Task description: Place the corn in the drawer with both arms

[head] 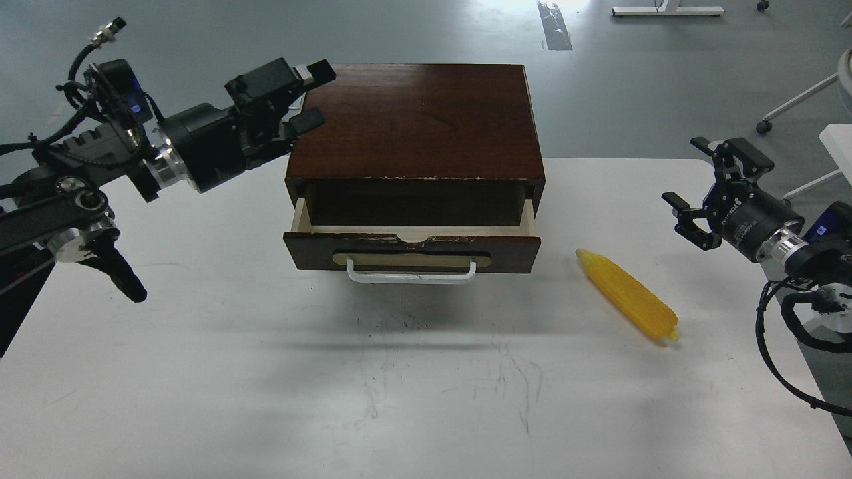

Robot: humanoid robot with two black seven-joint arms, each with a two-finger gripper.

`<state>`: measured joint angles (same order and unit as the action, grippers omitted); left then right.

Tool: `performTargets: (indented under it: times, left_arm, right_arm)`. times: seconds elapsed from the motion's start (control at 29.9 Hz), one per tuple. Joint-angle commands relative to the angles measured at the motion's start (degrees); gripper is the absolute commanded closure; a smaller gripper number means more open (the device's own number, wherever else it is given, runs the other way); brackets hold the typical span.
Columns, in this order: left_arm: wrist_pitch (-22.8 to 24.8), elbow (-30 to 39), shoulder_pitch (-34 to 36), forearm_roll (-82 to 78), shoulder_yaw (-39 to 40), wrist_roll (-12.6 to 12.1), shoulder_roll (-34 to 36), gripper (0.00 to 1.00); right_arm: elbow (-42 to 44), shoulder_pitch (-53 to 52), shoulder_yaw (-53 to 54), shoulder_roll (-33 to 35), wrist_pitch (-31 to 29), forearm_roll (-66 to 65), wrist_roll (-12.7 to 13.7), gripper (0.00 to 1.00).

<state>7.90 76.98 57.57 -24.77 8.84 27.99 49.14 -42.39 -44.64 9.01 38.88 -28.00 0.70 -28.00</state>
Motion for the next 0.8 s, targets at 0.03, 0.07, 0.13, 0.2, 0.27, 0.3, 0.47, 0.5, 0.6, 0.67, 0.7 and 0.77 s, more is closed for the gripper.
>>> performTargets:
  times: [0.03, 0.07, 0.13, 0.2, 0.27, 0.3, 0.47, 0.5, 0.6, 0.67, 0.7, 0.77]
  left_arm:
    - [2.47, -5.60, -7.11, 10.87, 4.77, 0.01, 0.17, 0.01]
    - [4.30, -7.36, -9.91, 12.80, 7.31, 0.01, 0.17, 0.01]
    - [6.95, -9.13, -14.32, 14.66, 11.19, 0.01, -0.09, 0.01]
    - [9.23, -10.53, -18.36, 15.10, 15.14, 0.01, -0.62, 0.01]
    - [11.51, -12.46, -21.69, 15.28, 18.56, 0.01, -1.32, 0.01]
    - [13.01, -13.51, -23.54, 15.28, 20.23, 0.01, -2.20, 0.01]
    - [15.91, -15.46, -26.19, 15.28, 22.18, 0.01, -3.35, 0.01]
    - [16.10, -15.46, -26.28, 15.28, 22.18, 0.01, -3.43, 0.01]
    - [16.10, -15.63, -26.28, 15.19, 22.27, 0.01, -3.61, 0.01]
    - [16.10, -15.63, -26.28, 15.10, 22.36, 0.01, -3.96, 0.01]
    - [16.10, -15.55, -26.28, 15.10, 22.36, 0.01, -4.05, 0.01]
    - [16.36, -15.55, -26.20, 14.67, 22.36, 0.01, -4.05, 0.01]
  right_arm:
    - [-0.06, -0.01, -0.31, 0.23, 0.00, 0.01, 0.00, 0.00]
    - [-0.06, -0.01, -0.75, 0.23, 0.00, -0.08, 0.00, 0.00]
    - [-0.06, -0.09, -1.02, 0.32, 0.00, -0.78, 0.00, 0.00]
    - [-0.23, -0.18, -1.10, 0.41, 0.00, -3.67, 0.00, 0.00]
    - [-1.19, -0.53, -1.02, 1.37, 0.00, -7.88, 0.00, 0.00]
    - [-2.16, -0.97, -0.93, 2.33, 0.00, -11.21, 0.00, 0.00]
    - [-6.20, -3.33, -0.93, 6.29, 0.00, -22.81, 0.00, 0.00]
    - [-6.56, -4.56, -0.93, 7.43, 0.00, -27.20, 0.00, 0.00]
    - [-6.48, -7.12, -0.93, 8.49, 0.00, -37.76, 0.00, 0.00]
    - [-6.65, -8.70, -0.93, 8.49, 0.00, -45.73, 0.00, 0.00]
    - [-6.91, -9.14, -0.93, 8.49, 0.00, -48.13, 0.00, 0.00]
    - [-8.92, -10.72, -1.02, 8.49, 0.00, -56.82, 0.00, 0.00]
